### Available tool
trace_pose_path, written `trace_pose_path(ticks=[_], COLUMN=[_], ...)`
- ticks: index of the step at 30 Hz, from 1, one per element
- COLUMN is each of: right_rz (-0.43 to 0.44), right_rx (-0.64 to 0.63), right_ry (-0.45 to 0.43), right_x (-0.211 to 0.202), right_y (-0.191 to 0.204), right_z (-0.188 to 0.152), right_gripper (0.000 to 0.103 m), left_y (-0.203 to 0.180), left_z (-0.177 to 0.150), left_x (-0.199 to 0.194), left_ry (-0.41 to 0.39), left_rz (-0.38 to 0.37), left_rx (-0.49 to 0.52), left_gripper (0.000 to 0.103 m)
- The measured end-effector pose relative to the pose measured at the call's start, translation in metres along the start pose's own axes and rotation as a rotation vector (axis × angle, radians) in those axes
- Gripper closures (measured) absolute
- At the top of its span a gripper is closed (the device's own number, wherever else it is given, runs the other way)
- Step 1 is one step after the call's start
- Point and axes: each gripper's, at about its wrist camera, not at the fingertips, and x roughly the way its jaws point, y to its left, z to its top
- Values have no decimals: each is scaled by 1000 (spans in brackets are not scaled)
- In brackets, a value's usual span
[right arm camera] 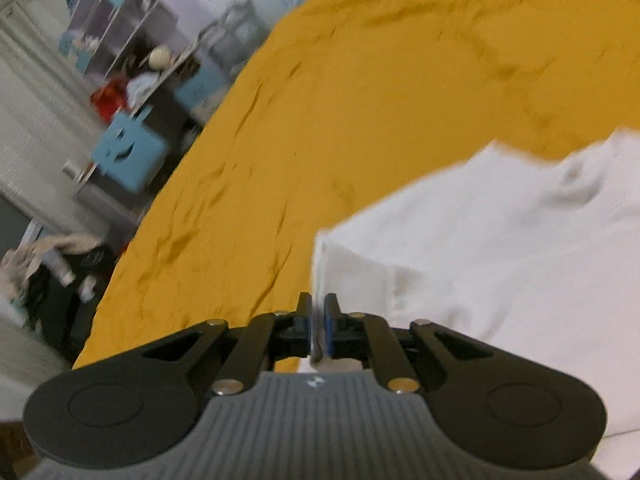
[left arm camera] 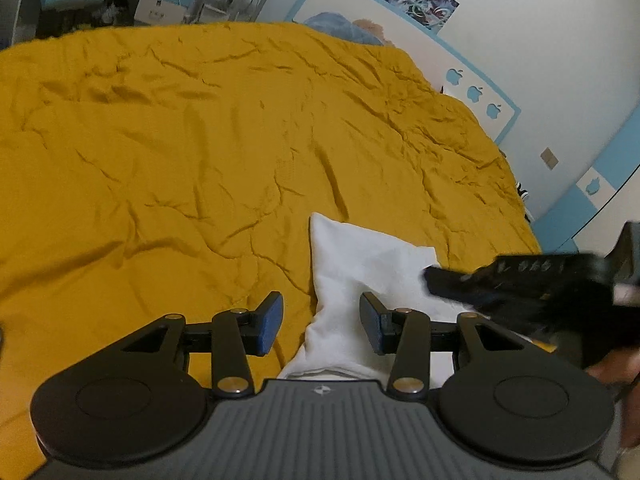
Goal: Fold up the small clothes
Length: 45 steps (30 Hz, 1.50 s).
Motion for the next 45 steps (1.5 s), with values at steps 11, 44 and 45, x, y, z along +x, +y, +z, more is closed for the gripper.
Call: trace_pose_path(ticks=[11,44,45], right_rz=[-56,-649,-642], right_rx=[-75,-390,-319], right_ry=[-41,-174,-182], right_x=[-48,-208,-211], right_y=[-70,-251,-260], right_z=[-6,-124,-124], right_gripper=[82,103,103], left_y=[-18,-17,-16], left_z=[-10,-55,-56], left_x=[38,32,33], left_ry=[56,146,147], left_rz=[-18,254,255], left_rx=[42,271,266], left_gripper=[52,82,82])
